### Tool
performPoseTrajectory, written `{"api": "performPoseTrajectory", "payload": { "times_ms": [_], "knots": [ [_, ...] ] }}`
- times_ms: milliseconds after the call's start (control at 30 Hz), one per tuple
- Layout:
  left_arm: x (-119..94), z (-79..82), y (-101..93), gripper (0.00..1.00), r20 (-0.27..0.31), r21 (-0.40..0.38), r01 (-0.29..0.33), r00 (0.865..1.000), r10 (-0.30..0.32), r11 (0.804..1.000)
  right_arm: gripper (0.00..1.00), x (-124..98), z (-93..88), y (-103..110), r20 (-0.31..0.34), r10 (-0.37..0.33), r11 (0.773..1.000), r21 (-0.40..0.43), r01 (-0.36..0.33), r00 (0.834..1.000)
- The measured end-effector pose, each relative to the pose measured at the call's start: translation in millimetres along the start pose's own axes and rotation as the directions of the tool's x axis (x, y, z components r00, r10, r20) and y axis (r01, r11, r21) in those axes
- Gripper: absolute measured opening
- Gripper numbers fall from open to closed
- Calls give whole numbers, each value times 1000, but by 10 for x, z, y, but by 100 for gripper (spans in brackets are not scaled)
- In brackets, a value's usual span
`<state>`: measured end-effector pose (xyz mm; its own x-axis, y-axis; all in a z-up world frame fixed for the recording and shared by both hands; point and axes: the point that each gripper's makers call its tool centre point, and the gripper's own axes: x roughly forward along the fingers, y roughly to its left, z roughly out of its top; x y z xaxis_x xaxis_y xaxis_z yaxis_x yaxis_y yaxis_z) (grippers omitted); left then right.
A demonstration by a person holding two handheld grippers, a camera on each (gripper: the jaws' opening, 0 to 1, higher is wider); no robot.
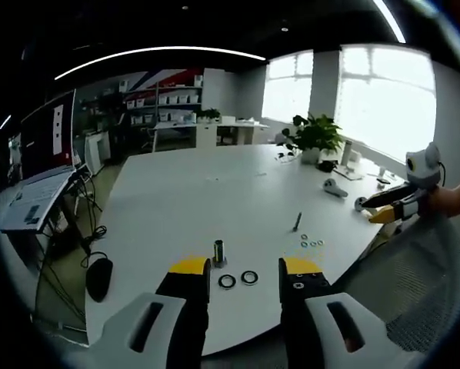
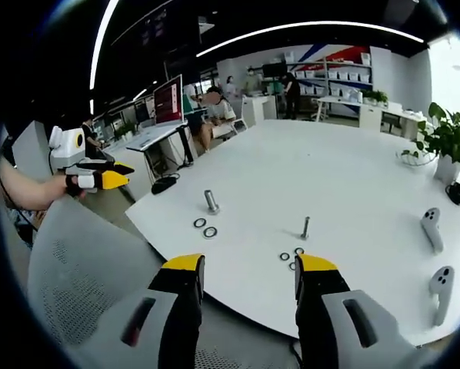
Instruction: Place the washer onto the threaded stud by aligning its center hole with the stud, sliding it down to the base, and recovering from edge contact or off-axis alignment until the washer reaches the visible bottom stop.
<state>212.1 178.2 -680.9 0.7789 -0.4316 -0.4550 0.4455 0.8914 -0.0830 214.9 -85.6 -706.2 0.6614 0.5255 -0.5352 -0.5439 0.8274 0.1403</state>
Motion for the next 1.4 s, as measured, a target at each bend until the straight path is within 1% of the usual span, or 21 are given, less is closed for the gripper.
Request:
{"api": "performPoseTrajectory", "payload": {
  "times_ms": [67, 133, 200, 267, 333, 500, 633, 733, 833, 867, 933, 967, 1067, 1100, 1133, 1167, 1267, 1300, 1333, 1367, 1400],
  "knots": [
    [-4, 3, 14, 34, 1, -3, -8, 1000, 8, 1000, 50, 2, -22, -3, -9, 0, 1000, 4, 0, 1000],
    [-14, -3, 48, 34, 0, -4, -27, 1000, 27, 1000, 50, 1, -66, -57, -31, -32, 999, -13, 31, 999],
    [-19, -27, 78, 34, -8, -14, -39, 999, 39, 999, 50, -5, -53, -57, -22, -33, 999, 5, 33, 999],
    [-23, -42, 116, 34, -13, -28, -54, 998, 54, 998, 51, -7, -56, -78, -25, -44, 999, -4, 44, 999],
    [-27, -38, 124, 35, -11, -32, -60, 998, 60, 998, 51, 16, -100, -46, -51, -23, 1000, 2, 23, 998],
    [-14, -83, 130, 35, -42, -22, -69, 997, 68, 997, 50, 14, -86, -26, -43, -12, 1000, -3, 12, 999],
    [3, -99, 119, 36, -53, -18, -54, 997, 53, 998, 50, 14, -77, -16, -40, -7, 1000, -3, 7, 999],
    [39, -167, 65, 40, -101, -6, -30, 994, 29, 1000, 50, 17, -83, -13, -45, -6, 1000, 1, 6, 999],
    [59, -263, 16, 40, -172, 9, 0, 985, 2, 1000, 50, 12, -85, -18, -47, -9, 1000, 4, 9, 999],
    [71, -270, 14, 40, -179, 12, 5, 984, -3, 1000, 50, 11, -87, -18, -47, -9, 1000, 4, 9, 999],
    [97, -238, -4, 42, -166, 4, 22, 986, -21, 1000, 50, 10, -88, -14, -49, -9, 1000, 0, 9, 999],
    [110, -239, -5, 41, -179, 4, 27, 984, -26, 1000, 50, 9, -84, -19, -47, -9, 1000, -1, 9, 999],
    [192, -309, 73, 42, -272, 52, 36, 962, -20, 998, 50, 6, -82, -26, -46, -11, 1000, 1, 11, 999],
    [226, -378, 86, 42, -323, 35, 45, 946, -31, 998, 50, 5, -81, -27, -45, -12, 1000, 0, 12, 999],
    [262, -409, 119, 41, -342, 36, 43, 939, -28, 998, 50, 6, -81, -28, -45, -12, 1000, 0, 12, 999],
    [305, -423, 144, 40, -348, 39, 42, 937, -26, 998, 50, 7, -79, -29, -44, -12, 1000, 2, 12, 999],
    [441, -536, 156, 40, -410, 33, 69, 911, -50, 997, 50, 4, -70, -18, -39, -6, 1000, 0, 6, 999],
    [480, -544, 146, 40, -417, 40, 79, 907, -55, 996, 50, 4, -69, -19, -37, -6, 1000, 1, 6, 999],
    [534, -558, 139, 40, -433, 60, 90, 900, -56, 994, 50, 2, -66, -24, -34, -7, 1000, 7, 7, 999],
    [576, -565, 141, 40, -441, 81, 97, 896, -52, 992, 50, 1, -62, -24, -31, -7, 1000, 8, 8, 999],
    [637, -594, 132, 39, -460, 103, 113, 886, -54, 988, 50, 0, -62, -19, -31, -5, 1000, 9, 6, 1000]
  ]
}}
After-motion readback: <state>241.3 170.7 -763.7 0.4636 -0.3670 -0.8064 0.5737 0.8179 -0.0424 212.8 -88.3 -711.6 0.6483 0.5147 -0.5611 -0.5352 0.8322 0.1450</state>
